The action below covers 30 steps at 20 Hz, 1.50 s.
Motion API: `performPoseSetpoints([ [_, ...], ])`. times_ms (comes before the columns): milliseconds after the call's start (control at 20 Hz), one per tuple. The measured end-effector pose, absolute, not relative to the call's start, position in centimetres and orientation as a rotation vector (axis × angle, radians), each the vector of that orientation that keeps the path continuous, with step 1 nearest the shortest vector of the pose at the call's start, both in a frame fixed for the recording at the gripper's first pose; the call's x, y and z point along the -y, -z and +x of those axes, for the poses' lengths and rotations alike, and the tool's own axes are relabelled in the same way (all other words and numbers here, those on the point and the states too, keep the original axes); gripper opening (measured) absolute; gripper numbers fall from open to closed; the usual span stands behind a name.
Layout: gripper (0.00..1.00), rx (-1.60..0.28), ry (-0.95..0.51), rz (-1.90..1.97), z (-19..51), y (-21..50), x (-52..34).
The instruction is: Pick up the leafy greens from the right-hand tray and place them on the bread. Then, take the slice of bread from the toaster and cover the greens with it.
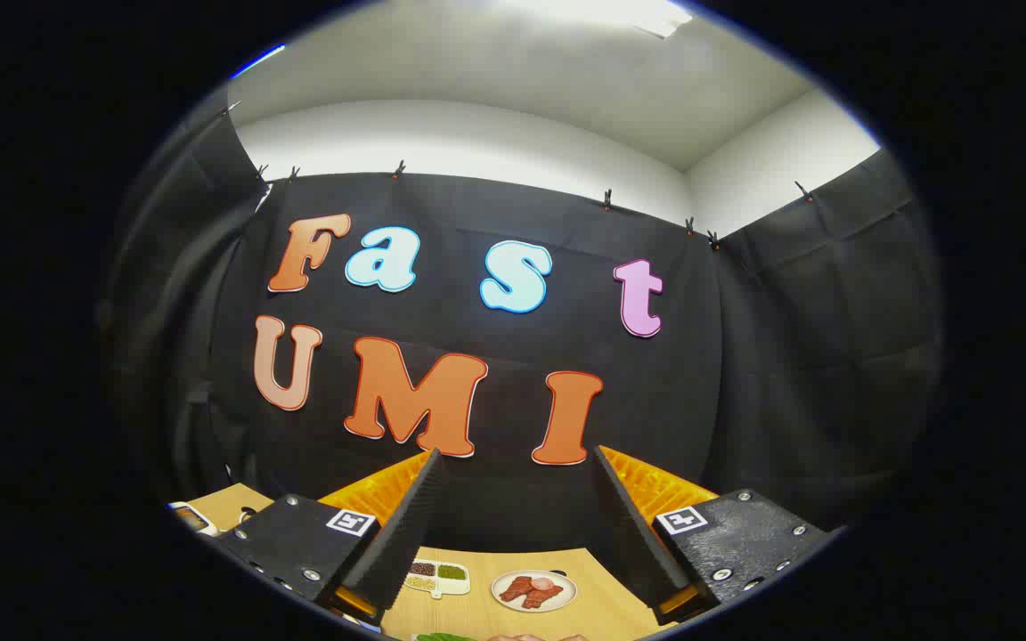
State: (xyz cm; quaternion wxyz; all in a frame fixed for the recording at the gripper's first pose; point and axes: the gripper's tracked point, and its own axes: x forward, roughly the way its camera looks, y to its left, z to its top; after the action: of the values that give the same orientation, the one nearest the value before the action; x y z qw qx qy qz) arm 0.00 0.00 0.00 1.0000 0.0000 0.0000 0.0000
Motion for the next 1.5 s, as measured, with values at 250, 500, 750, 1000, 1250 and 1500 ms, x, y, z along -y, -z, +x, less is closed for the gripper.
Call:
performPoseSetpoints([
  [250,0.98,0.015,-0.012,0.005,-0.2,-0.6,-0.3],
  [500,0.99,0.012,-0.02,0.006,-0.7,-0.7,-0.4],
  [750,0.98,-0.012,-0.029,0.02,-0.6,0.3,-0.6],
  [1000,0.99,-0.119,-0.039,0.011,-0.3,4.8,-0.9],
  [1250,0.99,-0.251,-0.086,0.02,-0.8,9.9,-2.3],
  [1500,0.99,-0.386,-0.138,0.034,-1.4,14.8,-3.9],
])
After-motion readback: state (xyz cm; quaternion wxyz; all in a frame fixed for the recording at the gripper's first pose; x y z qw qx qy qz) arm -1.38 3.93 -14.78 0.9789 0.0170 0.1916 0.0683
